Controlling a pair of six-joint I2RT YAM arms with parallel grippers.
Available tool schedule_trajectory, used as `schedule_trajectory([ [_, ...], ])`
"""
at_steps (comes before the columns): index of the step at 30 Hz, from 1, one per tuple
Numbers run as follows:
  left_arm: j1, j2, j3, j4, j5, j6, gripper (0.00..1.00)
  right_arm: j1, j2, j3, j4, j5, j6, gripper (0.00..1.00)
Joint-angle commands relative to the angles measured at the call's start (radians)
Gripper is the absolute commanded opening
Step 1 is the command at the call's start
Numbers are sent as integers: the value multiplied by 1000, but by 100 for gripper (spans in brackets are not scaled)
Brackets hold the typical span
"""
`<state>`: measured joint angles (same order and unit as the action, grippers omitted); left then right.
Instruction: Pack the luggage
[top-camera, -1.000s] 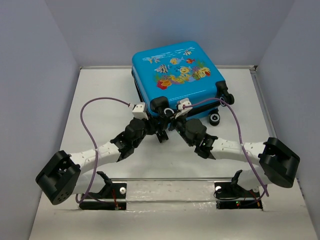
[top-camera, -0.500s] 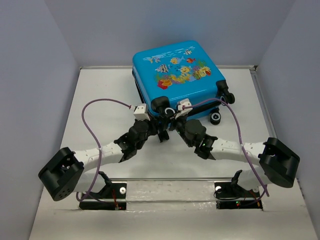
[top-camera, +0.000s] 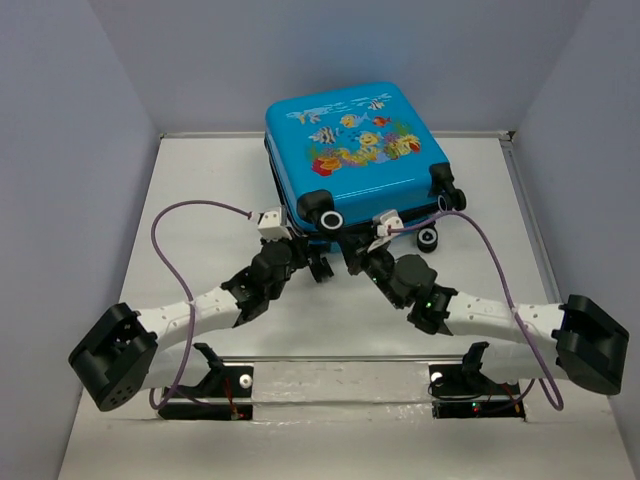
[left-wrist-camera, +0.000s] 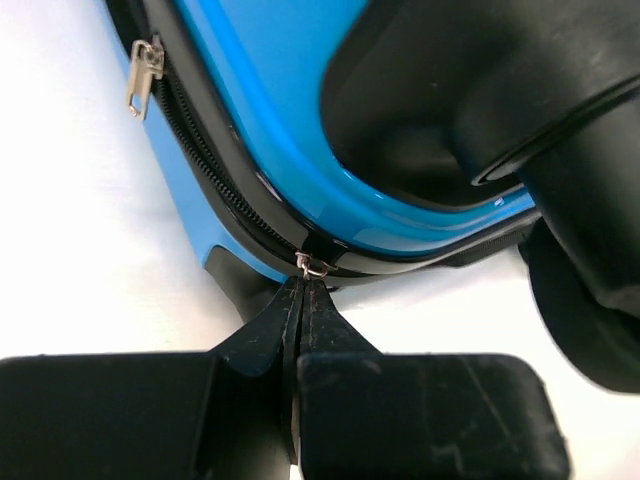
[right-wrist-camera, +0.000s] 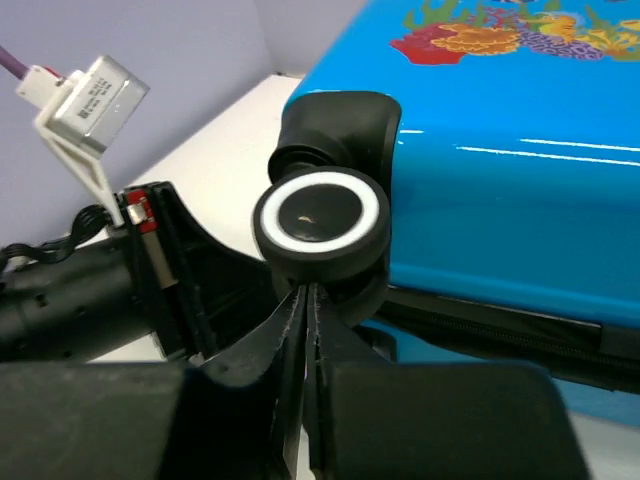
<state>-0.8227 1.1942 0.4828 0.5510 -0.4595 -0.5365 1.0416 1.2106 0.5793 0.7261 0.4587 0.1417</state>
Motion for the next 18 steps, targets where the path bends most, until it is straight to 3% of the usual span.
schedule_trajectory([
  [1, 49, -74, -10, 7, -159, 29, 6, 12, -78, -27, 67, 14, -2, 7],
  [8, 63, -134, -26, -37, -124, 46, 6, 12, -99, -4, -27, -23, 16, 7],
  [9, 62, -139, -29, -33, -116, 46, 6, 12, -88, 26, -39, -35, 24, 15],
  [10, 63, -137, -32, -30, -111, 44, 6, 12, -53, 48, -81, -51, 32, 43],
  [13, 63, -134, -33, -13, -87, 58, 6, 12, 31, 146, -131, -106, 82, 87],
  [16, 63, -139, -38, -6, -74, 66, 6, 12, 88, 229, -142, -153, 126, 97],
  [18, 63, -143, -44, -2, -70, 69, 6, 12, 142, 284, -194, -153, 159, 98],
])
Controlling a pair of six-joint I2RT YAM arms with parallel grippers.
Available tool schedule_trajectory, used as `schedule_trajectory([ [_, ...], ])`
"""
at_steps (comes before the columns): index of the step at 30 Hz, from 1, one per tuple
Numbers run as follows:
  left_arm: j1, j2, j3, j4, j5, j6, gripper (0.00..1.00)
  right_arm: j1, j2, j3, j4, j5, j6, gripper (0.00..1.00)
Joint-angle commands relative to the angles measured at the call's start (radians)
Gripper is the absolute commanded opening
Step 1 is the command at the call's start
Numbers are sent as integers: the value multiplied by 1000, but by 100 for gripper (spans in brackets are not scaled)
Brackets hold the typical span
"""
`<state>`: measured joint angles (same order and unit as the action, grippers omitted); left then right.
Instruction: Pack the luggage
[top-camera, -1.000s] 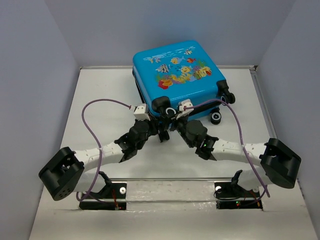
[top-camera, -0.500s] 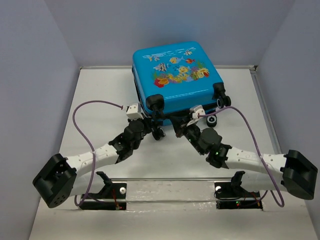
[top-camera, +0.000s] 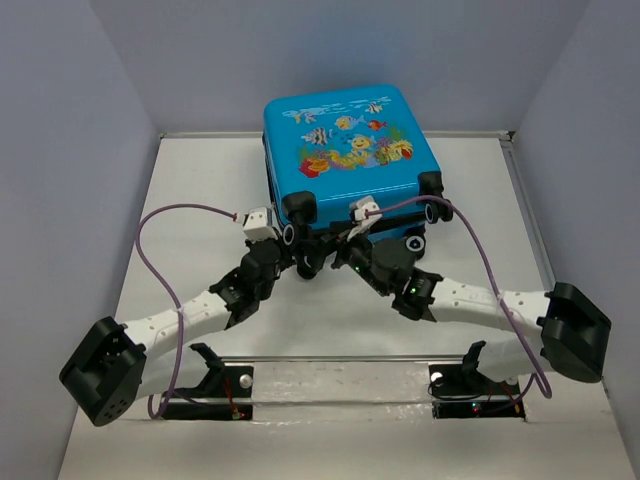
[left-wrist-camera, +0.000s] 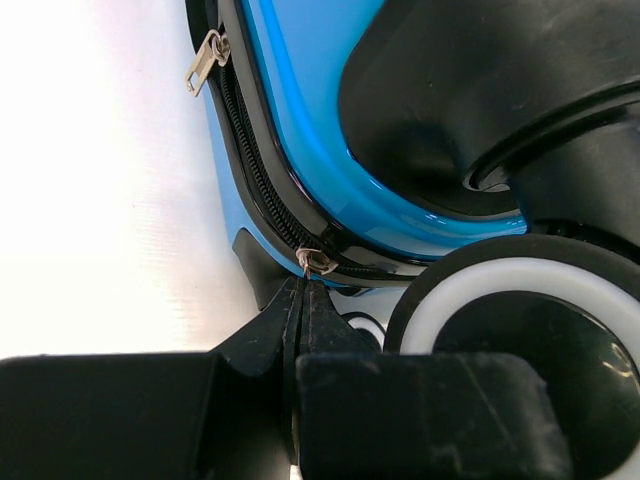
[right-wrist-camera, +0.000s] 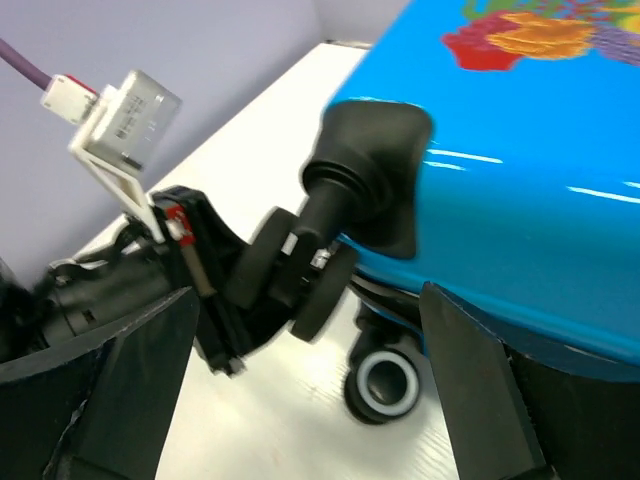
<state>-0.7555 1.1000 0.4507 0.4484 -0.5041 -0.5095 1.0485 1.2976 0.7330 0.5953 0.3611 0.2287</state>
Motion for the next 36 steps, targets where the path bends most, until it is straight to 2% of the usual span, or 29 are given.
schedule_trajectory([
  [1, -4, -51, -12, 102, -24, 48, 6, 5, 72, 170, -71, -77, 101, 98],
  [7, -4, -57, -24, 119, -16, 45, 6, 5, 181, 255, -155, -77, 147, 98],
  [12, -1, -58, -43, 137, -8, 39, 6, 15, 232, 299, -251, -44, 182, 94],
  [16, -1, -61, -50, 144, -4, 35, 6, 15, 261, 342, -342, 21, 212, 84],
  [18, -2, -65, -52, 147, -1, 35, 6, 15, 272, 358, -368, 36, 224, 75],
  [19, -1, -66, -53, 148, -1, 35, 6, 15, 278, 373, -427, 64, 230, 74],
  [23, 1, -72, -55, 148, 1, 39, 6, 25, 282, 401, -503, 128, 254, 90],
  [25, 1, -72, -56, 148, 1, 39, 6, 35, 273, 391, -511, 166, 264, 94],
  [32, 2, -72, -67, 164, 4, 34, 6, 45, 293, 430, -552, 197, 256, 95],
  [36, 2, -81, -72, 162, 7, 34, 6, 45, 357, 496, -563, 228, 198, 87],
])
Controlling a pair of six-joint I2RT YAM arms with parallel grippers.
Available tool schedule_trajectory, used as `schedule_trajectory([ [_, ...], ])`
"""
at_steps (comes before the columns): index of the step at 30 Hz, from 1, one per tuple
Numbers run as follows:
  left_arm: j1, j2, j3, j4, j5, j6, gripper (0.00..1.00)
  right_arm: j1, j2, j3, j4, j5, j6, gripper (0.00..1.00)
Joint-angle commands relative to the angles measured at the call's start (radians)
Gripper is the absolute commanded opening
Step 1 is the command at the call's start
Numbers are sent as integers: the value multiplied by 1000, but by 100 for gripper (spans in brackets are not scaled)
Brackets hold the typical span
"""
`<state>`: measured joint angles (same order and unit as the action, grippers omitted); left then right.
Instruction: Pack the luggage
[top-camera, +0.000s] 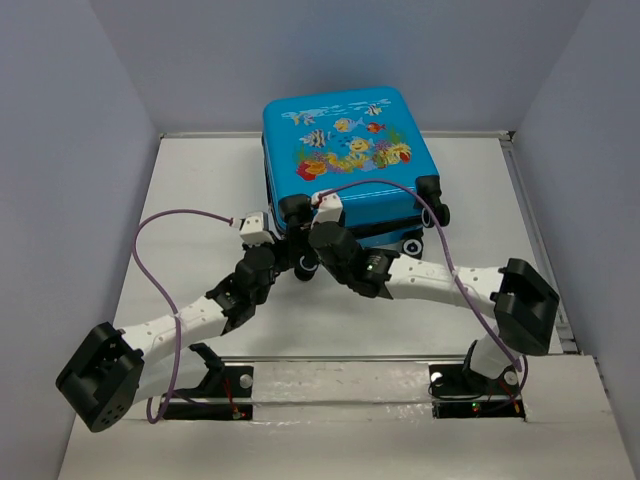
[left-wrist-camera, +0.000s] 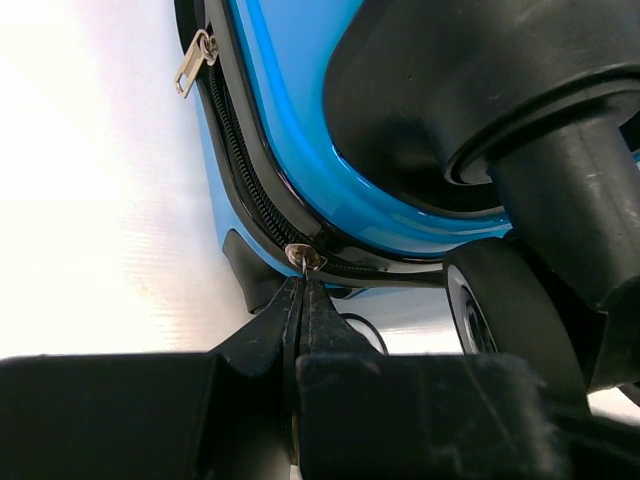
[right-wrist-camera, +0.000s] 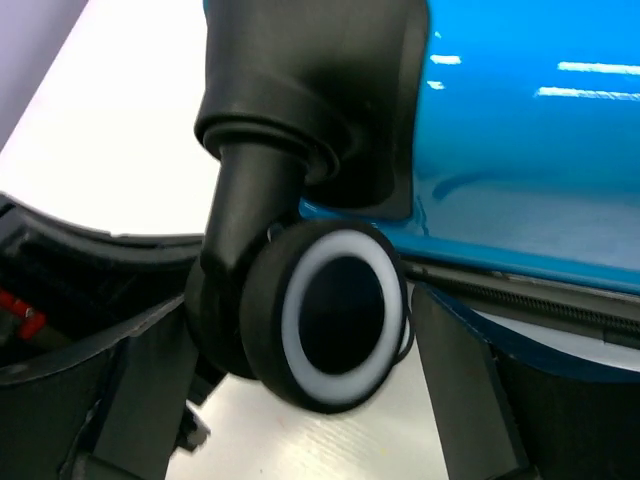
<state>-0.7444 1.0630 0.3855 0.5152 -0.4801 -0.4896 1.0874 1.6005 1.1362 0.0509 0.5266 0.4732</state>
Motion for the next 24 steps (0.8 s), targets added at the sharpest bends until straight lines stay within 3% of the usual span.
schedule_trajectory([
  [1, -9, -46, -8, 95, -17, 17, 6, 6, 70, 127, -43, 76, -57, 84],
  [5, -7, -54, -16, 95, -17, 22, 6, 6, 114, 198, -131, 127, -131, 82],
  [10, -6, -52, -30, 105, -14, 19, 6, 6, 105, 258, -253, 200, -206, 86],
  [17, -3, -61, -40, 114, -8, 13, 6, 6, 145, 335, -394, 182, -211, 85],
  [24, 0, -71, -39, 112, -5, 20, 6, 6, 177, 369, -447, 158, -188, 68],
])
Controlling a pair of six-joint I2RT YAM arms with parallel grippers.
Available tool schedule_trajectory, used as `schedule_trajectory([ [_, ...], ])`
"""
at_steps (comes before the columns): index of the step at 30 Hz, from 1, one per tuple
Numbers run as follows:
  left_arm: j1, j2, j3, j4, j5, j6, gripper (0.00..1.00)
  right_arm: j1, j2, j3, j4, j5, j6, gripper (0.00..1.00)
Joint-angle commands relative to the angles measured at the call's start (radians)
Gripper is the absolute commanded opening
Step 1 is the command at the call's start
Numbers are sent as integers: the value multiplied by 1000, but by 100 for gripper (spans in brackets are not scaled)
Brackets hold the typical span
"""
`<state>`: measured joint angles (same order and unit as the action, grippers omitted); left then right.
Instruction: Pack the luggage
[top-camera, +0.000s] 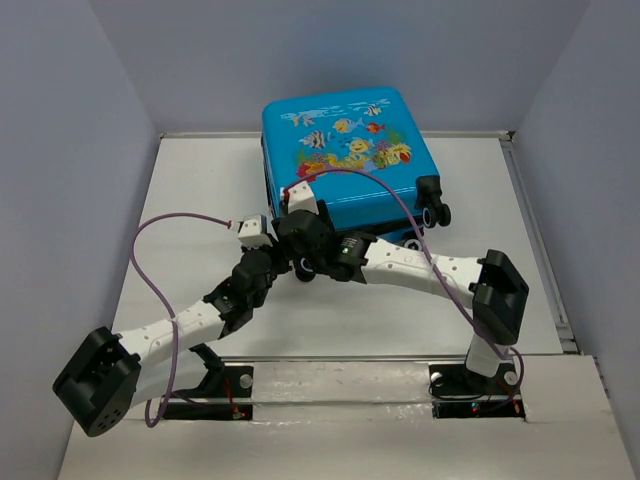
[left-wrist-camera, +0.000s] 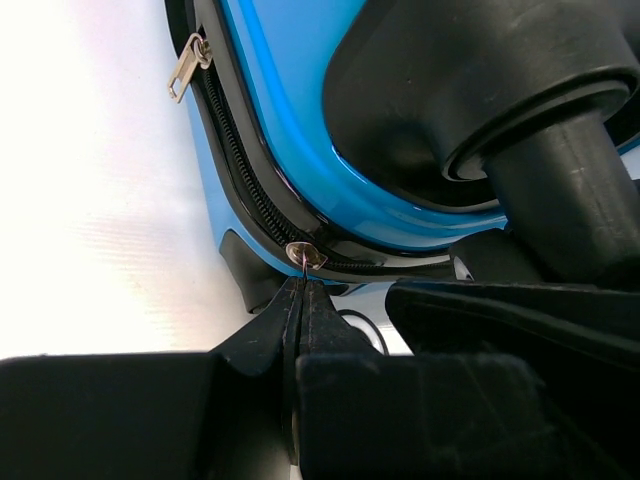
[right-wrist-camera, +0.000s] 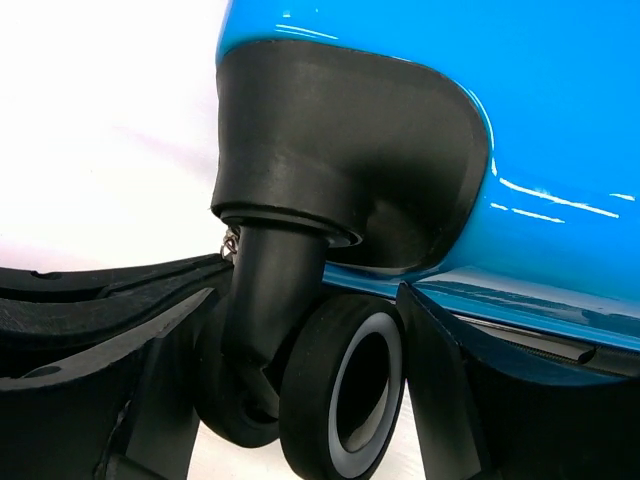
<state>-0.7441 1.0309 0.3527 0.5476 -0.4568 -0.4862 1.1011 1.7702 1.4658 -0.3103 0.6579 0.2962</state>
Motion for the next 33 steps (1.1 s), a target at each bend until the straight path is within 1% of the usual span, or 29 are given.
schedule_trajectory([
  [1, 0, -40, -8, 80, -28, 15, 6, -7, 11, 39, -88, 20, -8, 65],
  [2, 2, -38, -8, 81, -28, 14, 6, -7, 14, 39, -89, 16, -2, 62],
  [3, 2, -38, -8, 80, -28, 15, 6, -7, 21, 37, -89, 25, 0, 53],
  [4, 3, -38, -8, 80, -26, 15, 6, 2, 24, 36, -92, 38, 0, 30],
  [6, 3, -38, -9, 80, -26, 18, 6, 2, 21, 31, -98, 84, -14, 25],
  [7, 5, -40, -9, 80, -26, 21, 6, 2, 15, 31, -110, 94, -22, 9],
  [8, 6, -38, -8, 81, -28, 24, 6, 2, 8, 31, -118, 104, -31, 7],
  [12, 12, -19, 0, 77, -45, 50, 6, 2, -43, 10, -159, 143, -97, 7],
  [15, 18, -8, -1, 68, -63, 55, 6, 2, -118, -67, -177, 140, -115, 7],
  [16, 22, 1, -1, 63, -71, 57, 6, 2, -164, -117, -188, 129, -112, 7],
  [18, 23, 14, -1, 52, -80, 57, 6, 2, -213, -169, -193, 128, -95, 7],
  [19, 26, 17, 0, 45, -85, 55, 6, 2, -239, -221, -202, 126, -88, 7],
  [20, 26, 18, 0, 37, -88, 54, 6, 2, -267, -222, -204, 123, -83, 7],
  [21, 29, 17, -1, 26, -95, 52, 6, 2, -317, -267, -208, 112, -75, 7],
  [23, 35, 20, 0, 15, -103, 52, 6, 2, -363, -317, -236, 89, -63, 7],
  [25, 58, 23, 5, 8, -105, 49, 6, 13, -419, -346, -263, 83, -54, 7],
  [28, 87, 38, 20, 9, -98, 46, 6, 43, -483, -387, -291, 30, -32, 7],
  [32, 111, 69, 55, 17, -105, 44, 6, 66, -522, -404, -319, 35, -14, 7],
  [33, 112, 64, 54, 26, -77, 43, 6, 66, -520, -397, -325, 25, -12, 7],
])
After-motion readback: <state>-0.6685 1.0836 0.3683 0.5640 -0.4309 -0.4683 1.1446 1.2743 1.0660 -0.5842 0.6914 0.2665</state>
